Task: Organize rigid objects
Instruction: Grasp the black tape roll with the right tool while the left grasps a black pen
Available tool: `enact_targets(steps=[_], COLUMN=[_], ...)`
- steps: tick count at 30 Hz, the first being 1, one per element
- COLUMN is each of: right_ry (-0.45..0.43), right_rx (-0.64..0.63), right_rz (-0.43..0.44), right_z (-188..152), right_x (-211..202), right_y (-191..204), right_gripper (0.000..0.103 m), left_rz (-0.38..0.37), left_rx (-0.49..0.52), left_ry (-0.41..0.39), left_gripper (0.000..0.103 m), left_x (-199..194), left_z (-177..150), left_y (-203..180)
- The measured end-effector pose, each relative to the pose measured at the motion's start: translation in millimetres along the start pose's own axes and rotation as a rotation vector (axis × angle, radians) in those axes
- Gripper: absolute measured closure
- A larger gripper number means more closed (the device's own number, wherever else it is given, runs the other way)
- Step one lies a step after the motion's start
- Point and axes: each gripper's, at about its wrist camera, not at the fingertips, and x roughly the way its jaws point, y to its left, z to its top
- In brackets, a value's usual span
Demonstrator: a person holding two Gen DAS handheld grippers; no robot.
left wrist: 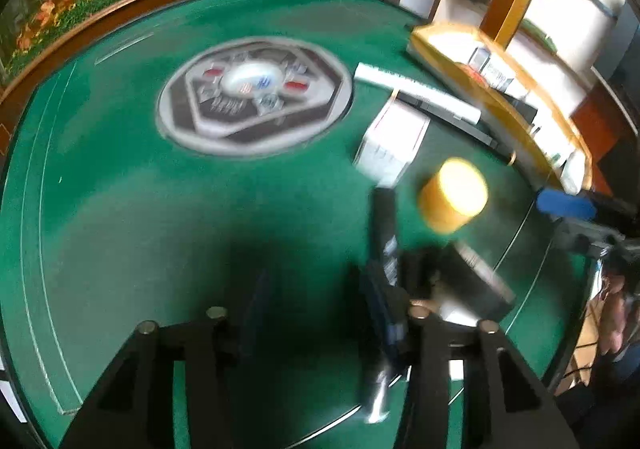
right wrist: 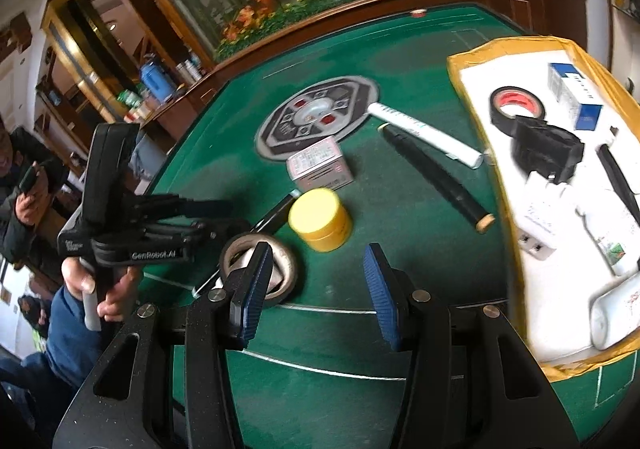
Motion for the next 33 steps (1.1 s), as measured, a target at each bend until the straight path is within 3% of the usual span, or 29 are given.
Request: enact_targets(steps=[3,5,8,15,19,23,25,26,28,30,33], right_ry=[0.019,0.017,0.006,0.003,0.003,0.017,0.025,0.029,0.031,0.028,0.054], right_rx=[-0.023,-0.020,-0.002,0.013,0.015,0.015,0.016,0.019,0.028,0.033,0.010], right_rz=[0.031,0.049,0.059,0.055,0.063,0.072,0.087,0.110,0.173,0.232,0.227], right_z=[-3,-5,-7,-8,-9,-12,-13,-13,-13,-13,-15], right_x=[5,7,8,7,7,9,12,13,16,17,22], right_y=[7,8,5,0,0,0,0,1,3,5,13], right_gripper=[0.055,0.055,0.055,0.055,0.055,0.055,0.055,0.055,0.036,0.033,0.032], left_rz=[-0.005,-0.066,-0.098,-0.038,-0.044,0.025,0.057,0.069,0.057,0.066,0.087], left_rx=[0.026,0.007,0.033,0.094,0.133,0.176,0.138,0.109,0.048,0.016,0.028], left_ry=[-0.025,-0.040,-0.059,-0.046,-0.015,0.000,-0.011,-0.021,-0.028,-0.036,-0.048], left_gripper=[0.064,0.065,0.063,0.062,0.063,0.063,0.066,0.073,0.087,0.089,0.089], left_x=[-6,-15,-21,-11,-2,5,4,3,1,1,2], left_z=[-9,-9,-8,-2,4,-1,0,0,0,1,0], left_y=[-3,-1,-6,-21,-28,-35,-27,-20,-9,-3,-7])
